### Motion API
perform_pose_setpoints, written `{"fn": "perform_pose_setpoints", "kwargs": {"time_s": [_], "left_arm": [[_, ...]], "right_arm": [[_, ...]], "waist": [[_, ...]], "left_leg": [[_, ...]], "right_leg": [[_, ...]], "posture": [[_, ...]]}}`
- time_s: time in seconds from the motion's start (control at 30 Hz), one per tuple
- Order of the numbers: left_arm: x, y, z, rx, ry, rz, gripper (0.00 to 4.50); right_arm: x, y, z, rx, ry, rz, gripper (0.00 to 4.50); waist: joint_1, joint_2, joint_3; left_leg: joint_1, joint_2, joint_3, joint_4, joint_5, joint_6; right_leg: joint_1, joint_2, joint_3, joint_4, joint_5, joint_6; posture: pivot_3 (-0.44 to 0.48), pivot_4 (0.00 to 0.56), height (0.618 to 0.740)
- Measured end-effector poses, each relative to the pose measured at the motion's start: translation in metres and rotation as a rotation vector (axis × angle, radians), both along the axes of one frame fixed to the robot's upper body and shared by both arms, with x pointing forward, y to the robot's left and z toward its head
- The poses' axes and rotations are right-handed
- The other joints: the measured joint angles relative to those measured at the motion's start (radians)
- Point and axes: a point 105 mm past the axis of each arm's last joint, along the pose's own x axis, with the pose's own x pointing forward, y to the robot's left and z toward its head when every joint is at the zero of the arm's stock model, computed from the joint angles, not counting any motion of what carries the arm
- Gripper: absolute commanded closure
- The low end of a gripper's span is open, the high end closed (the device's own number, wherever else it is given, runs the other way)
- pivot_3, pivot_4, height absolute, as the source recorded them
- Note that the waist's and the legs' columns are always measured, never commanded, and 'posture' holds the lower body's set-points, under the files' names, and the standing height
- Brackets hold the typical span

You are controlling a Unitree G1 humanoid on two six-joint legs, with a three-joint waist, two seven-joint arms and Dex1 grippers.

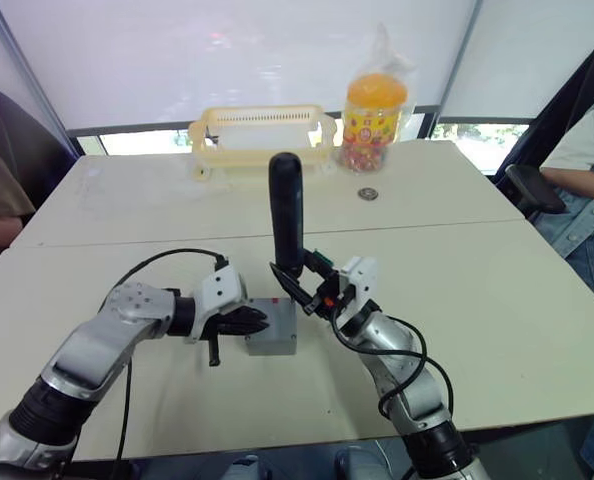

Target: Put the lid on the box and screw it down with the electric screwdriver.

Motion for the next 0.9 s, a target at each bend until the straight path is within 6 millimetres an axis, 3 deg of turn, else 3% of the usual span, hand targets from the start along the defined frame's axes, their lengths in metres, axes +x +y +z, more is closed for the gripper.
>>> {"fn": "perform_pose_setpoints", "kwargs": {"time_s": [0.9], "left_arm": [[-0.002, 0.003, -0.004, 0.016, 0.026, 0.010, 3.94]], "right_arm": [[0.004, 0.001, -0.011, -0.048, -0.018, 0.001, 2.78]], "waist": [[0.000, -0.001, -0.012]], "left_leg": [[0.008, 0.000, 0.000, -0.004, 0.000, 0.000]], "right_leg": [[0.008, 0.000, 0.000, -0.002, -0.004, -0.003]], "posture": [[0.000, 0.150, 0.740]]}}
